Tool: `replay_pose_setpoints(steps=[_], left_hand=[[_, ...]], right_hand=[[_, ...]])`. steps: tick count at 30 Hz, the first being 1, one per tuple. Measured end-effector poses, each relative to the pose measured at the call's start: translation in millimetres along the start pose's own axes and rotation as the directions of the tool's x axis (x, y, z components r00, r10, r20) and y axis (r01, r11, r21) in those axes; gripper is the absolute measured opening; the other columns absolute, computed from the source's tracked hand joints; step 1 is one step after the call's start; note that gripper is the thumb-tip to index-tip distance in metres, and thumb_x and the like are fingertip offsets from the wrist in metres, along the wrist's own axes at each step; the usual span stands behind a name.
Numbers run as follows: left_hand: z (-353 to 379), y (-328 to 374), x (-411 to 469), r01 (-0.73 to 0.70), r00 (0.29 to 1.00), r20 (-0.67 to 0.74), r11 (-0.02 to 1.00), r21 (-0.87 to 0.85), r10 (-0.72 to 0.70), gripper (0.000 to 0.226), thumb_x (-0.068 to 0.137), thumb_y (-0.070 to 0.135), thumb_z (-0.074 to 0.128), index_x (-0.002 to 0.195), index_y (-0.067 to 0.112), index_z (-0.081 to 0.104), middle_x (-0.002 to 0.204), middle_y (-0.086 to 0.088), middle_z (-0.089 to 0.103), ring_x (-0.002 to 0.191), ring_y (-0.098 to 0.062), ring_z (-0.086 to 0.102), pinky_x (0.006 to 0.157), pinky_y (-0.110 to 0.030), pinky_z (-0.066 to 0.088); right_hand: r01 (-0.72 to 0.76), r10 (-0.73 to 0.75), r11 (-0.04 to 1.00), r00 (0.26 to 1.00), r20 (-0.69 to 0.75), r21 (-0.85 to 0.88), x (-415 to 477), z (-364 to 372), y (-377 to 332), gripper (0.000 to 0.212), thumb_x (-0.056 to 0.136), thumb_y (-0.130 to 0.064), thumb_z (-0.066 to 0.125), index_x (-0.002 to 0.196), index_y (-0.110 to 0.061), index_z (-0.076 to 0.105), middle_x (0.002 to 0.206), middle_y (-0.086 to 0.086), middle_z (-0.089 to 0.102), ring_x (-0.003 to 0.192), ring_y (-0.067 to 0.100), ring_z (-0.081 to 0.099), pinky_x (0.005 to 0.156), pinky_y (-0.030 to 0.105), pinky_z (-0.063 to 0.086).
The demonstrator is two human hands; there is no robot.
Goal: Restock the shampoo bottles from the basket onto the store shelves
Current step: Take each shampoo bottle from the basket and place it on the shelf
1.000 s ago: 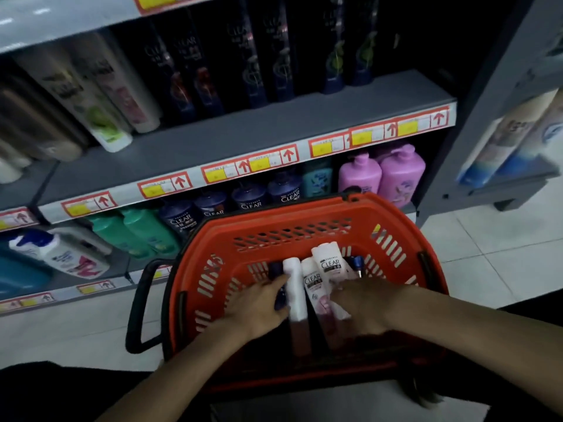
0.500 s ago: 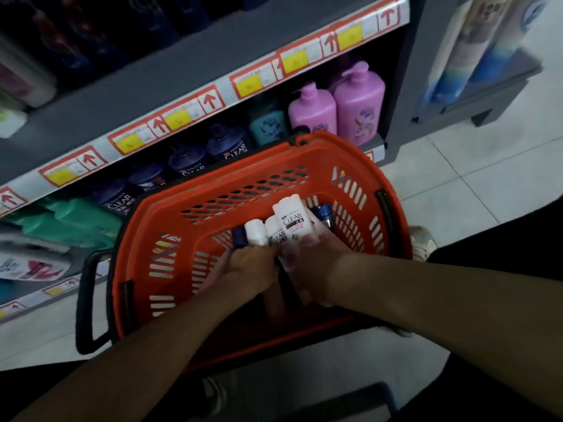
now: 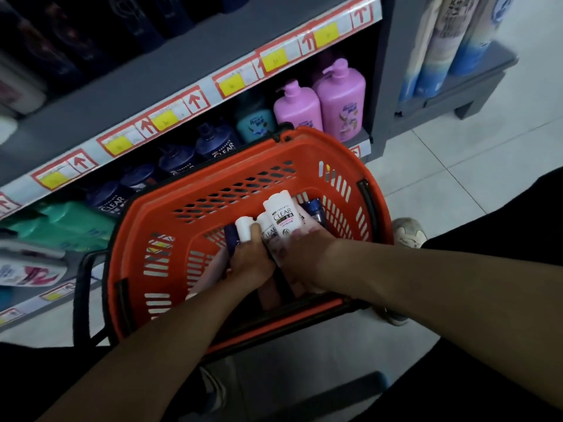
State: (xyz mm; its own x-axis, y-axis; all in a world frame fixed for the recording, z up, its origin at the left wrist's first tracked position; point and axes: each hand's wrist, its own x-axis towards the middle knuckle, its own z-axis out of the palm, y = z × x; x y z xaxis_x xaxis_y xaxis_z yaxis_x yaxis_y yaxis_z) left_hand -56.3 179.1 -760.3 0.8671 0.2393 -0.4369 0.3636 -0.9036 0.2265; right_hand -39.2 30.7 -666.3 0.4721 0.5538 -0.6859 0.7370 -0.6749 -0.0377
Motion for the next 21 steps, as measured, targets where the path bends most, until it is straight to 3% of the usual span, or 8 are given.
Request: replay_pose_setpoints(steps=[2, 6, 9, 12, 14, 17, 19, 21], left_hand=[[-1.9, -0.8, -1.8, 0.053, 0.999, -0.005, 0.998, -0.043, -0.053, 0.072, 0.086, 0.032, 0.07, 0.136, 0.031, 0.017, 0.112, -0.015, 0.067, 0.098, -0.04, 0.067, 0.079, -0.045, 0.054], [-5.7, -7.0, -7.1, 0.209, 0.976, -0.019, 0.963, -0.171, -0.215, 0.083, 0.077, 0.033, 0.083, 0.128, 0.033, 0.017, 0.091, -0.01, 0.069, 0.081, -0.035, 0.07, 0.068, -0.04, 0.056], [-9.8, -12.9, -11.2, 0.3, 0.944, -0.044, 0.906, -0.3, -0.327, 0.086, 0.068, 0.032, 0.091, 0.119, 0.029, 0.021, 0.096, -0.009, 0.068, 0.081, -0.035, 0.07, 0.071, -0.044, 0.06], [-17.6, -13.8, -14.3, 0.319, 0.94, 0.003, 0.877, -0.36, -0.341, 0.089, 0.068, 0.025, 0.095, 0.119, 0.025, 0.022, 0.106, -0.007, 0.068, 0.087, -0.03, 0.068, 0.075, -0.04, 0.058], [-24.5, -15.0, -13.0, 0.345, 0.934, 0.058, 0.847, -0.404, -0.353, 0.097, 0.067, 0.023, 0.097, 0.132, 0.022, 0.025, 0.118, -0.008, 0.063, 0.101, -0.03, 0.064, 0.085, -0.037, 0.054], [-39.2, -20.6, -12.6, 0.336, 0.94, 0.132, 0.783, -0.524, -0.315, 0.12, 0.052, 0.024, 0.103, 0.15, 0.025, 0.032, 0.135, -0.005, 0.064, 0.121, -0.031, 0.064, 0.099, -0.047, 0.056], [-50.6, -27.8, -16.5, 0.283, 0.959, 0.149, 0.753, -0.594, -0.242, 0.109, 0.036, 0.029, 0.102, 0.133, 0.027, 0.053, 0.122, 0.001, 0.074, 0.11, -0.025, 0.071, 0.093, -0.05, 0.06], [-69.3, -29.4, -26.5, 0.25, 0.968, 0.166, 0.717, -0.651, -0.186, 0.086, 0.04, 0.025, 0.101, 0.118, 0.024, 0.067, 0.107, 0.002, 0.079, 0.099, -0.02, 0.076, 0.09, -0.048, 0.061]], right_hand=[[0.011, -0.012, 1.0, 0.999, 0.045, 0.023, -15.2, -7.8, 5.6, 0.083, 0.094, -0.028, 0.066, 0.159, -0.007, 0.018, 0.159, 0.016, 0.033, 0.143, 0.037, 0.039, 0.107, 0.056, 0.045], [0.005, 0.005, 0.996, 0.993, 0.118, -0.084, -29.1, -13.8, 9.6, 0.061, 0.1, -0.021, 0.059, 0.155, -0.011, 0.035, 0.162, 0.014, 0.031, 0.145, 0.035, 0.038, 0.105, 0.055, 0.047], [0.047, -0.03, 0.992, 0.989, 0.145, -0.116, -31.3, -16.7, 7.3, 0.06, 0.1, -0.02, 0.06, 0.154, -0.01, 0.037, 0.159, 0.015, 0.035, 0.144, 0.034, 0.04, 0.104, 0.053, 0.048], [0.079, -0.067, 0.989, 0.993, 0.101, -0.126, -31.0, -16.5, 7.3, 0.058, 0.1, -0.018, 0.059, 0.153, -0.011, 0.038, 0.157, 0.016, 0.038, 0.141, 0.032, 0.044, 0.103, 0.049, 0.05], [0.081, -0.071, 0.99, 0.993, 0.091, -0.118, -28.5, -17.0, 7.0, 0.057, 0.098, -0.016, 0.06, 0.151, -0.009, 0.042, 0.154, 0.018, 0.042, 0.138, 0.032, 0.048, 0.101, 0.047, 0.051], [0.077, -0.065, 0.987, 0.994, 0.083, -0.142, -23.9, -19.8, 3.5, 0.053, 0.096, -0.017, 0.062, 0.146, -0.01, 0.047, 0.148, 0.014, 0.049, 0.134, 0.031, 0.051, 0.098, 0.043, 0.049], [0.044, -0.038, 0.988, 0.998, 0.045, -0.145, -17.6, -22.1, 0.4, 0.047, 0.096, -0.02, 0.063, 0.141, -0.013, 0.051, 0.143, 0.012, 0.052, 0.13, 0.033, 0.053, 0.096, 0.043, 0.048], [-0.014, 0.005, 0.991, 0.997, -0.073, -0.136, -10.9, -26.3, -2.5, 0.037, 0.095, -0.024, 0.063, 0.131, -0.016, 0.056, 0.136, 0.009, 0.057, 0.123, 0.031, 0.058, 0.09, 0.04, 0.049]])
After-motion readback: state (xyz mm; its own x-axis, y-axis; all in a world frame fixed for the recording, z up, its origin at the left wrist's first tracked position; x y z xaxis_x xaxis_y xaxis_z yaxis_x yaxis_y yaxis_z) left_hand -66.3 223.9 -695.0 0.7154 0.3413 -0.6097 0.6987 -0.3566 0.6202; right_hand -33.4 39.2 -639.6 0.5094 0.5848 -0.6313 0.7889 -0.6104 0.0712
